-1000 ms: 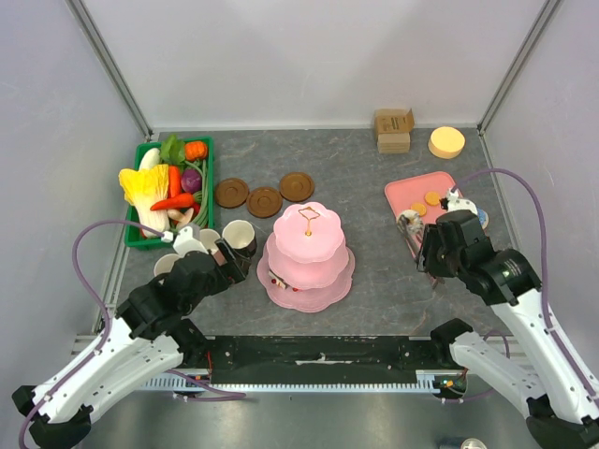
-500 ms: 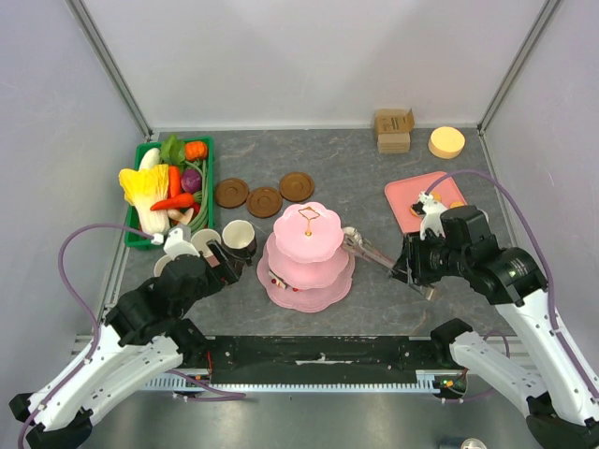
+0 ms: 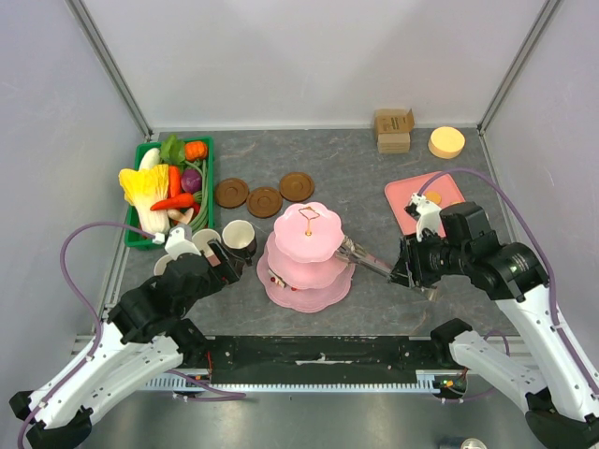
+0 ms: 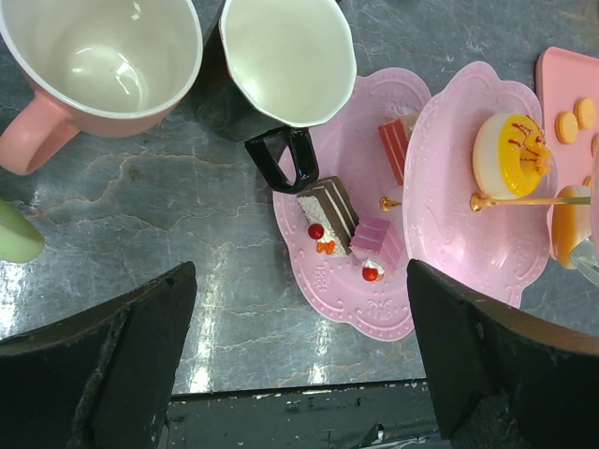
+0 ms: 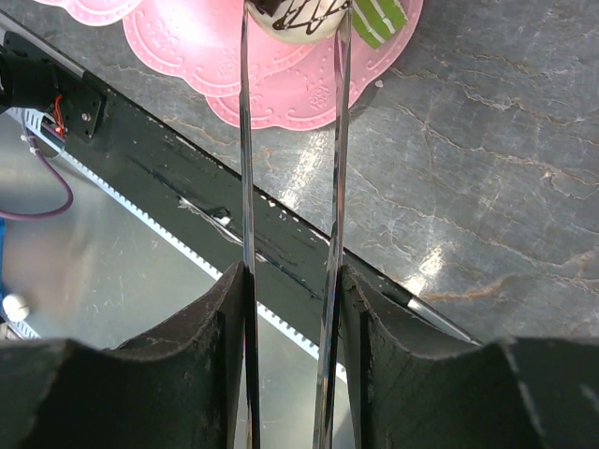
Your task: Serve the afternoon tea
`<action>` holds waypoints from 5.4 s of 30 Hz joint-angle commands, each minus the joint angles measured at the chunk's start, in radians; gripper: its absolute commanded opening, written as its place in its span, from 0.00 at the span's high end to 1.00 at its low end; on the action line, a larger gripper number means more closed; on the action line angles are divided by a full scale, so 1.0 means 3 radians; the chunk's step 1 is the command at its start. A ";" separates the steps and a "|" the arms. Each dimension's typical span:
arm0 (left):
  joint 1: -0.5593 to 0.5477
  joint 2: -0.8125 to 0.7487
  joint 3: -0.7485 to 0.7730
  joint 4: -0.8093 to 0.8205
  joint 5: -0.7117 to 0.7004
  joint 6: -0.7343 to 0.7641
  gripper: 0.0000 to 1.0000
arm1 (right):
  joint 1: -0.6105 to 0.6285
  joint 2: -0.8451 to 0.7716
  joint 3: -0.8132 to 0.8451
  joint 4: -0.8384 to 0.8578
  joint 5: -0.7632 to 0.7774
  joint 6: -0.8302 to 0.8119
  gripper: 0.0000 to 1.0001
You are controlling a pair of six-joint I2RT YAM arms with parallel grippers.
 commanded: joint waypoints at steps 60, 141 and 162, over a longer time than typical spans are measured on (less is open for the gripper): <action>-0.0007 -0.0032 0.0097 -0.0079 -0.0100 0.0006 0.00 | 0.0082 -0.0027 0.0253 0.0017 0.0314 0.0098 0.41; 0.0811 0.1088 -0.0026 0.1619 -0.0070 0.0942 0.01 | -0.1611 0.1946 0.0391 0.0615 0.2795 0.0492 0.36; 0.0949 0.1108 -0.0087 0.1675 0.0186 0.0973 0.01 | -0.1662 0.2279 0.0637 0.0758 0.2790 0.0522 0.44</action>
